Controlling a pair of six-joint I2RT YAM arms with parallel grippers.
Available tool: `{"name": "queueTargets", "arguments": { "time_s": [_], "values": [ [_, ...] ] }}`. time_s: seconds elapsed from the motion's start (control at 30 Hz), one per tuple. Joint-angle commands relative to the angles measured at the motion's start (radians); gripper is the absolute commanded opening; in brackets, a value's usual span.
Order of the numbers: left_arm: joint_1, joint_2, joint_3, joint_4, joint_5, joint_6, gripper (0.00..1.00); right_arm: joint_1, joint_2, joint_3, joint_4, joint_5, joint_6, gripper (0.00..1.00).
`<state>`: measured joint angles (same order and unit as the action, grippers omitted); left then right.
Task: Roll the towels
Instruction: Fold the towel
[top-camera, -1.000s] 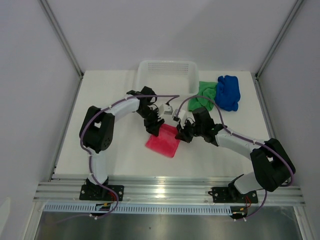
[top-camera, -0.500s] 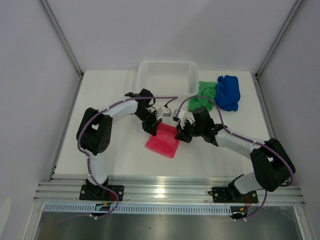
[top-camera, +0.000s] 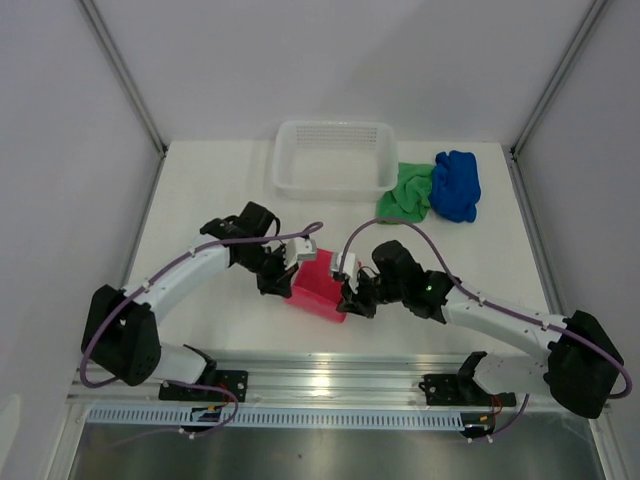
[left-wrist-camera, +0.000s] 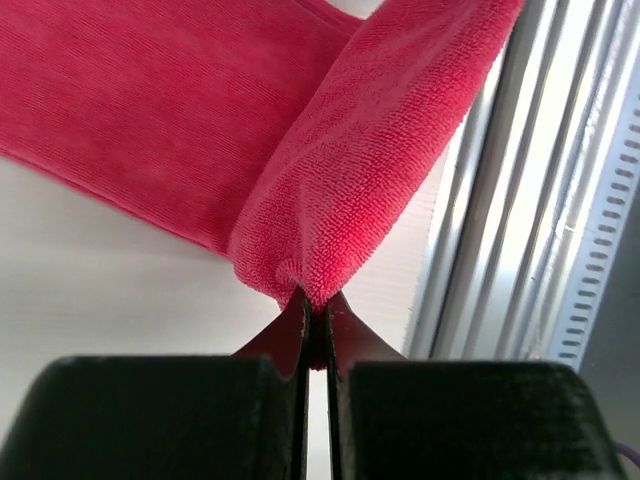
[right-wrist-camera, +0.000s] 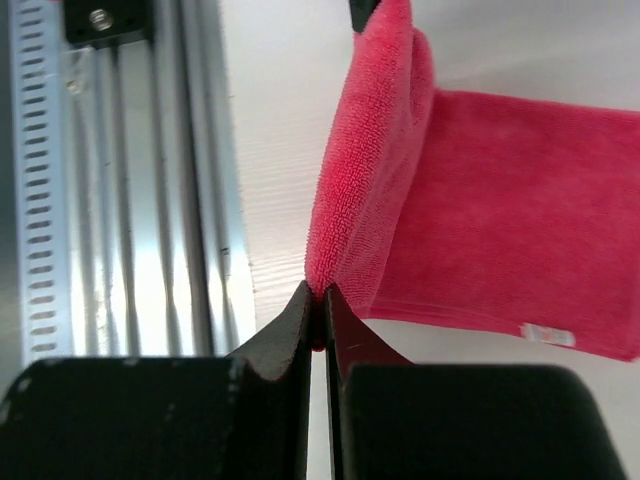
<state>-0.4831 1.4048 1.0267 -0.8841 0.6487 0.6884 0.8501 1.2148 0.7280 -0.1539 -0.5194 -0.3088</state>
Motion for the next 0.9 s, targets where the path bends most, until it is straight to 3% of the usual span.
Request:
{"name": "queueTargets", "arguments": {
  "time_s": [0.0, 0.27, 0.5, 0.87],
  "values": [
    [-0.035, -0.075, -0.065, -0.071, -0.001, -0.015, 0.01, 0.081, -0.054, -0.012, -0.075, 0.032, 0.042, 0.0],
    [-0.058, -0.253, -0.119, -0.164, 0.009, -0.021, 0.01, 0.204, -0.165, -0.013, -0.134, 0.07, 0.12, 0.0],
    [-0.068, -0.276, -0.111, -0.191, 0.034, -0.026, 0.01, 0.244, -0.19, 0.005, -0.185, 0.122, 0.152, 0.0],
    [-0.051, 0.034, 0.102, 0.005, -0.149, -0.153, 0.01, -0.055, -0.089, 0.008, -0.112, 0.125, 0.188, 0.0]
  ]
}}
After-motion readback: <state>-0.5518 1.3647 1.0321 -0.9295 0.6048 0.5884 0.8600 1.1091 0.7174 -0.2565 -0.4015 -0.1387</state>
